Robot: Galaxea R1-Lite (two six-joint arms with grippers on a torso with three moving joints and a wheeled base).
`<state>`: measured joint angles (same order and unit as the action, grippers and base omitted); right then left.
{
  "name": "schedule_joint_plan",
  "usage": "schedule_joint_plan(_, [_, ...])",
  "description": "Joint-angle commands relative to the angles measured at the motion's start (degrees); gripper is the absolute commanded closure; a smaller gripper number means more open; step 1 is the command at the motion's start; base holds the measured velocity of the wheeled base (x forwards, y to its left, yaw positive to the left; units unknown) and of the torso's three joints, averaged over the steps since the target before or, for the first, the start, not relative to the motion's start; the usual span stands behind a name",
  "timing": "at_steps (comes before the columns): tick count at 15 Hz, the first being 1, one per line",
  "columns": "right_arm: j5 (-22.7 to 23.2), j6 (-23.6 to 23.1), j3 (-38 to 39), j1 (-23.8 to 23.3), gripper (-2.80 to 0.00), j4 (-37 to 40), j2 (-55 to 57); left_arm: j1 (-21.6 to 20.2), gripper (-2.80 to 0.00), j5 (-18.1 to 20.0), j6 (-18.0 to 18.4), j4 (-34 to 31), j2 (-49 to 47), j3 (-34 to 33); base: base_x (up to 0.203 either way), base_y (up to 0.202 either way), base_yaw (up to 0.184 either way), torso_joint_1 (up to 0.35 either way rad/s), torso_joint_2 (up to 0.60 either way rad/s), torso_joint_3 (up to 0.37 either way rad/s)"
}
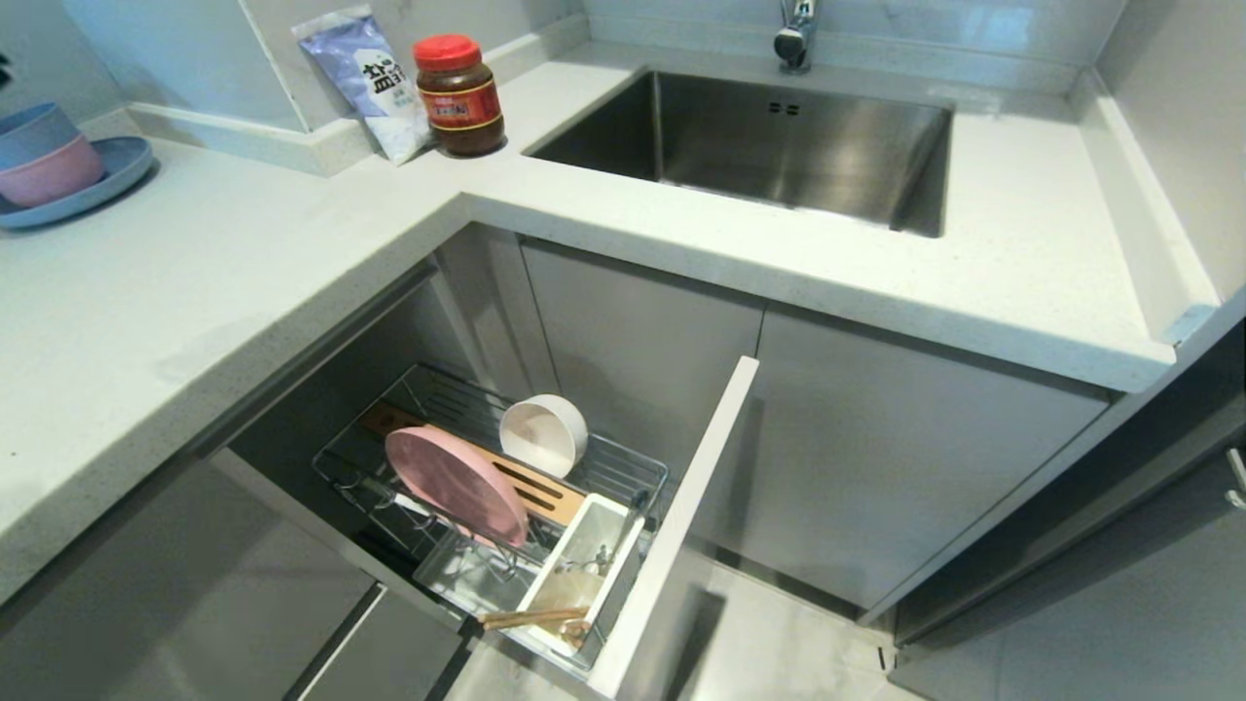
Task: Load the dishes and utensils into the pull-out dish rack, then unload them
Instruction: Take the plate out of the cupboard
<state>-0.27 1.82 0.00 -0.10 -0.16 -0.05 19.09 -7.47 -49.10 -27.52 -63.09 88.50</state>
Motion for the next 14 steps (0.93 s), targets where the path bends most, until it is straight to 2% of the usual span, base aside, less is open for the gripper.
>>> schedule_joint_plan(1, [0.0, 0.02, 0.08, 0.01, 0.0, -0.02, -0.13, 8.1, 0.0, -5.54, -2.01, -4.69, -5.58, 0.46, 0.0, 0.0, 0.0, 0.0, 0.0, 0.0])
schedule_joint_plan(2, [0.0, 0.02, 0.07, 0.01, 0.0, -0.02, -0.21, 10.0, 0.0, -10.61, -2.95, -6.47, -8.06, 0.54, 0.0, 0.0, 0.0, 0.0, 0.0, 0.0])
schedule_joint_plan(3, [0.0, 0.02, 0.03, 0.01, 0.0, -0.02, -0.2, 11.28, 0.0, -13.64, -3.67, -8.59, -9.96, 0.59, 0.0, 0.0, 0.0, 0.0, 0.0, 0.0])
schedule_joint_plan(4, [0.0, 0.02, 0.02, 0.1, 0.0, -0.02, -0.13, 12.48, 0.0, -14.81, -4.49, -11.91, -11.37, 0.5, 0.0, 0.0, 0.0, 0.0, 0.0, 0.0])
schedule_joint_plan(7, [0.0, 0.02, 0.04, 0.01, 0.0, -0.02, -0.15, 15.34, 0.0, -15.07, -7.72, -14.96, -14.85, -2.67, 0.0, 0.0, 0.0, 0.0, 0.0, 0.0])
schedule_joint_plan(10, [0.0, 0.02, 0.09, 0.01, 0.0, -0.02, -0.21, 19.2, 0.0, -14.79, -11.88, -14.57, -18.19, -6.85, 0.0, 0.0, 0.0, 0.0, 0.0, 0.0])
schedule_joint_plan(12, [0.0, 0.02, 0.09, 0.01, 0.0, -0.02, -0.13, 20.59, 0.0, -14.85, -13.04, -13.77, -20.37, -9.01, 0.0, 0.0, 0.0, 0.0, 0.0, 0.0])
schedule_joint_plan(13, [0.0, 0.02, 0.06, 0.01, 0.0, -0.02, -0.14, 20.61, -2.8, -14.95, -13.13, -13.13, -21.13, -9.9, 0.0, 0.0, 0.0, 0.0, 0.0, 0.0])
schedule_joint_plan(14, [0.0, 0.02, 0.09, 0.01, 0.0, -0.02, -0.14, 20.47, -2.8, -15.04, -13.19, -11.35, -22.54, -11.54, 0.0, 0.0, 0.0, 0.0, 0.0, 0.0])
